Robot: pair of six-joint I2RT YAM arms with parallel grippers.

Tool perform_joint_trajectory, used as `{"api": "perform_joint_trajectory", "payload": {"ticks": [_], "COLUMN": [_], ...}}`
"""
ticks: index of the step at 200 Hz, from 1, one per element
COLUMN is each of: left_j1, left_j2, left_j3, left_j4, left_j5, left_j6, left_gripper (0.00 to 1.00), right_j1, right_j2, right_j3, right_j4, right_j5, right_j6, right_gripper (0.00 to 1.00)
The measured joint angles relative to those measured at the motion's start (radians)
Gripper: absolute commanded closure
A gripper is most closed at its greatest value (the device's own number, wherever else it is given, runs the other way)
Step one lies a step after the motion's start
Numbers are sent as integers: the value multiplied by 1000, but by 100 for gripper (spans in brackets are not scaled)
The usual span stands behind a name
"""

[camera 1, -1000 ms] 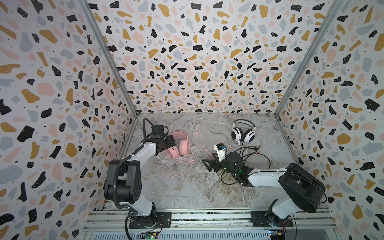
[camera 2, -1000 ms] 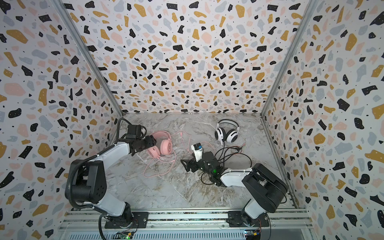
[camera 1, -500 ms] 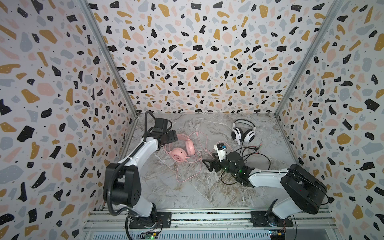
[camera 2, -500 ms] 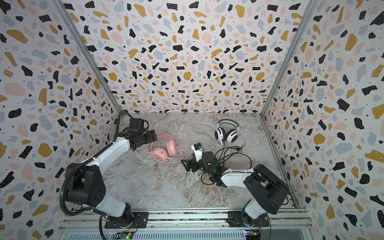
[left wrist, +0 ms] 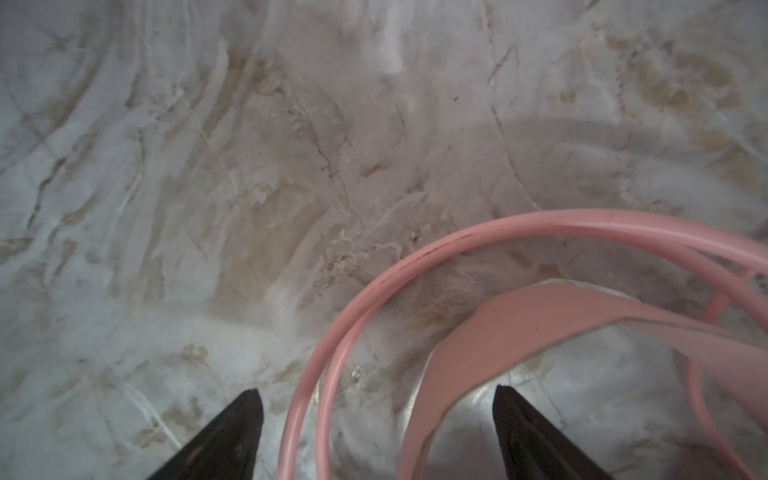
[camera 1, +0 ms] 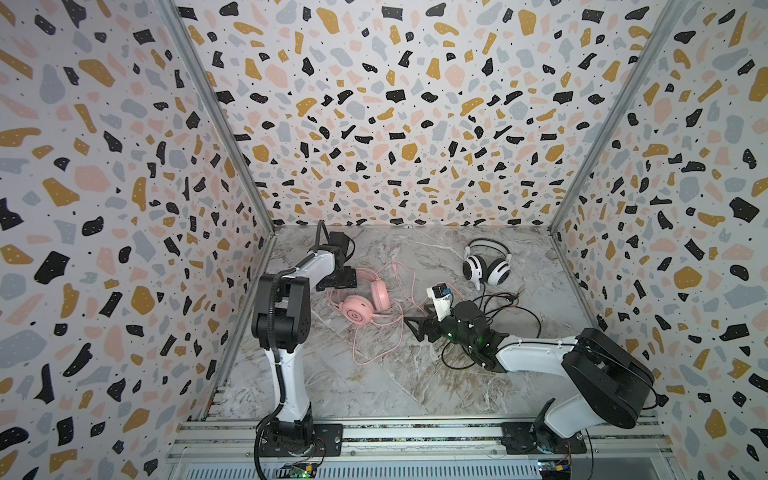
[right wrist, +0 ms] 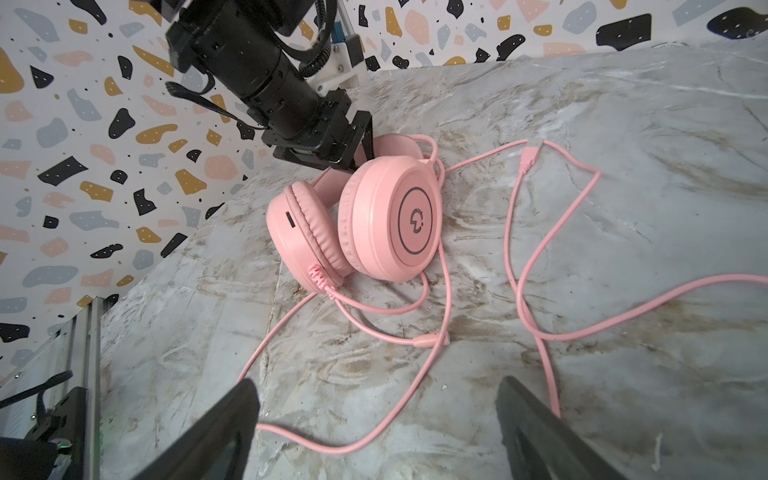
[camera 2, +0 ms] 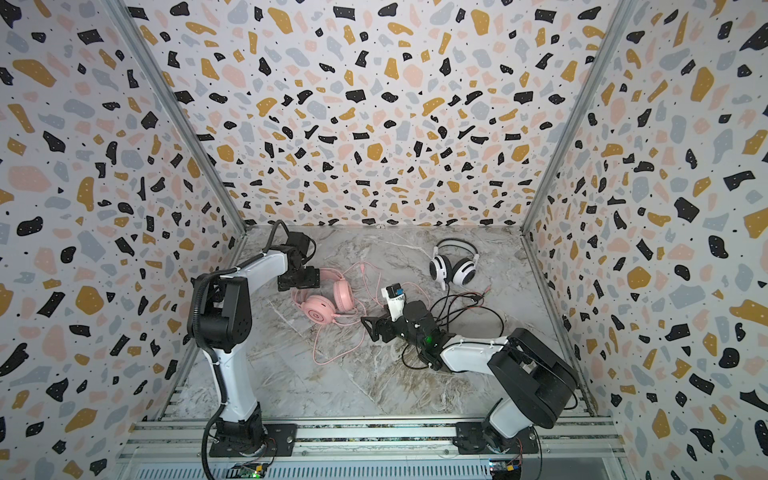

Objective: Wrap the headphones

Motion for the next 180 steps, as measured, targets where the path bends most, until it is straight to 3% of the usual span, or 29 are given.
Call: {"api": "perform_joint_trajectory", "payload": {"ticks": [37, 59, 75, 122, 180], "left_j1": [64, 89, 97, 87, 85], "left_j2": [28, 5, -15, -137, -424], "left_j3": [-11, -48, -83, -184, -257], "left_j4": [56, 97, 126, 154, 153], "left_j5": [135, 177, 196, 237, 214], "left_j6": [-11, -16, -18, -38, -6], "left_gripper": [40, 64, 76, 85, 88], "right_j1": [0, 0, 0, 0, 0], "right_j2": [0, 0, 0, 7, 8], "right_j3": [0, 0, 1, 3, 4], "right_j4": [-8, -11, -15, -15, -22], "right_j5": [0, 3, 3, 3, 11], "right_j6": [-1, -5, -7, -10, -24], "right_gripper": [9, 9, 9, 9, 9]}}
